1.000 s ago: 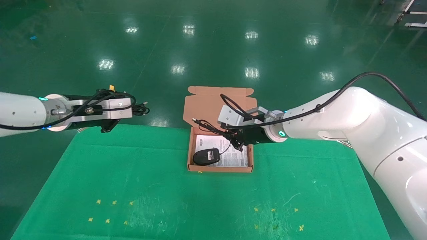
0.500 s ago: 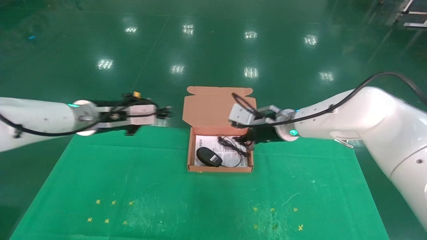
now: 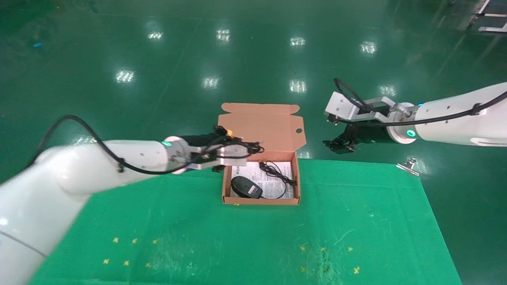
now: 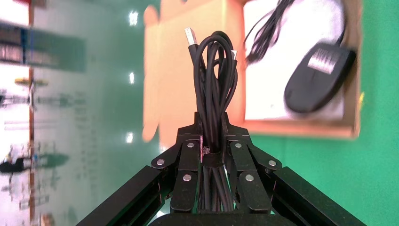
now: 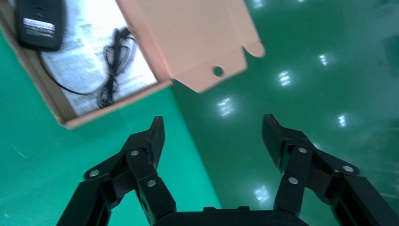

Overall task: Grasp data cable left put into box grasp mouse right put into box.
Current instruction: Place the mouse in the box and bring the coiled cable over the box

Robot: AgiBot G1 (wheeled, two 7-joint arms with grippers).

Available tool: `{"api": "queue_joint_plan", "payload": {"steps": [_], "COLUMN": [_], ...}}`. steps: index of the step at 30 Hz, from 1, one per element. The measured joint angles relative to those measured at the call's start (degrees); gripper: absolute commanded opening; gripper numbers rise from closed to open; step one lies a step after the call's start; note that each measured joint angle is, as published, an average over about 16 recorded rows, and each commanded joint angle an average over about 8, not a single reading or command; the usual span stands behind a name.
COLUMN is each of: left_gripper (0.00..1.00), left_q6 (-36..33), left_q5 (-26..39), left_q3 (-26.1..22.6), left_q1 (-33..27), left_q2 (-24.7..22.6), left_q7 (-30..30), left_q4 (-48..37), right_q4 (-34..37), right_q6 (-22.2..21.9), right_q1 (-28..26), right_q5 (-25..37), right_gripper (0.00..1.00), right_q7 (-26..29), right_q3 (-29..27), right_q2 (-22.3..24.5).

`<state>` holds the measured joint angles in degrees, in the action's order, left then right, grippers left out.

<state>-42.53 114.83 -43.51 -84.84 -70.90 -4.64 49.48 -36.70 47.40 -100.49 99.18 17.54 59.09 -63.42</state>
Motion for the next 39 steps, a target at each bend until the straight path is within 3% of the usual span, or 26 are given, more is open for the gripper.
{"api": "queue_joint_plan", "payload": {"steps": [10, 18, 39], "left_gripper": [0.00, 1.00, 1.00], "left_q6": [9.62, 13.00, 15.16], "left_q5": [-13.85, -21.69, -21.89], "left_q3": [-8.13, -14.75, -15.91], "left_q1": [0.56, -0.12, -1.53], "left_q2": [-7.43, -7.90, -5.99], "left_q7": [-14.04, -15.71, -12.86], "left_q4": [-10.64, -12.45, -11.50], "right_q4": [-15.19, -22.09, -23.02], "right_q6": [1.25, 2.13, 1.89], "right_q1": [1.36, 2.54, 2.00], "right_q5": [4.79, 6.88, 7.00], "right_gripper": [1.00, 1.00, 1.00], "right_q7": [11.57, 16.91, 17.58], "right_q3": [1.06, 1.53, 1.18], "right_q2": [10.18, 13.91, 14.02]}}
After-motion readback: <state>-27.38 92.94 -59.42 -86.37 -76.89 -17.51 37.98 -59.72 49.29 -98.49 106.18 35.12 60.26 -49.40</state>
